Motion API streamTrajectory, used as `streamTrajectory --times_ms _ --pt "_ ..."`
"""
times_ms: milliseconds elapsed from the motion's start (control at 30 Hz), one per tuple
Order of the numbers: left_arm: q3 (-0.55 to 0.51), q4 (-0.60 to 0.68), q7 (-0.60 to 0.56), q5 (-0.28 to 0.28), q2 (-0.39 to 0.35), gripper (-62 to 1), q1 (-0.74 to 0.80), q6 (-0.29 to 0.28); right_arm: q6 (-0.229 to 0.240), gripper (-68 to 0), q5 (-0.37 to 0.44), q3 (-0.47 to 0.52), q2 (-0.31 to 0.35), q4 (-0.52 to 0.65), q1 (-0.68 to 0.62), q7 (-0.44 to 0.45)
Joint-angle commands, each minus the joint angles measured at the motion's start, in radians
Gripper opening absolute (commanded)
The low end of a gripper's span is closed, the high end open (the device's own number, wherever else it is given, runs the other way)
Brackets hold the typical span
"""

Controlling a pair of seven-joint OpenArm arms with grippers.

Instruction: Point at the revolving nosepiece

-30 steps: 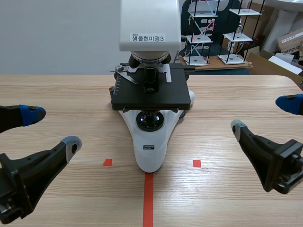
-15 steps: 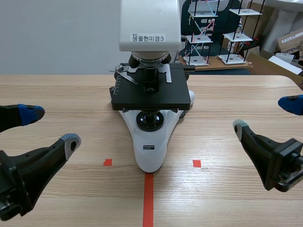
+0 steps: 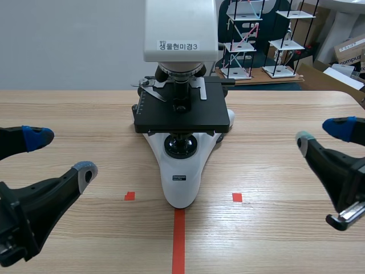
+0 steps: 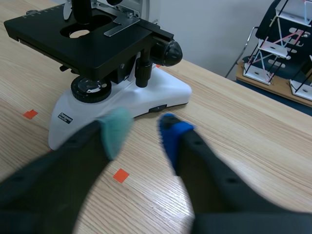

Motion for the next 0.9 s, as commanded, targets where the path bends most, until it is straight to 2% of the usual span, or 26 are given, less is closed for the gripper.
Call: streamTrajectory --times_ms 0,233,333,467,567,700,867 --pt "0.001 0.006 -0.014 -0.006 0.005 -8.0 0.008 -0.002 -0.005 -67.1 0.006 0.002 0.008 0.005 0.027 0.010" --pt "0.001 0.006 -0.014 -0.006 0.005 -8.0 0.008 -0.002 -0.003 -67.3 -0.103 0.002 0.009 0.003 0.153 -0.002" --pt "0.001 0.006 -0.014 -0.006 0.005 -8.0 0.008 -0.002 0.019 -67.3 -0.105 0.002 0.010 -0.013 0.223 -0.039" --pt "0.001 0.006 -0.014 -0.006 0.005 -8.0 0.007 -0.002 0.101 -67.3 -0.107 -0.022 0.029 -0.085 0.349 -0.055" --pt "0.001 0.006 -0.014 -0.006 0.005 -8.0 0.007 -0.002 0.142 -67.3 -0.107 -0.058 0.041 -0.160 0.452 -0.078" --pt "0.001 0.006 -0.014 -0.006 0.005 -8.0 0.007 -0.002 0.238 -67.3 -0.107 -0.116 0.055 -0.262 0.588 -0.079" --pt "0.001 0.006 -0.014 -0.006 0.005 -8.0 0.007 -0.002 0.290 -67.3 -0.107 -0.195 0.061 -0.364 0.741 -0.075"
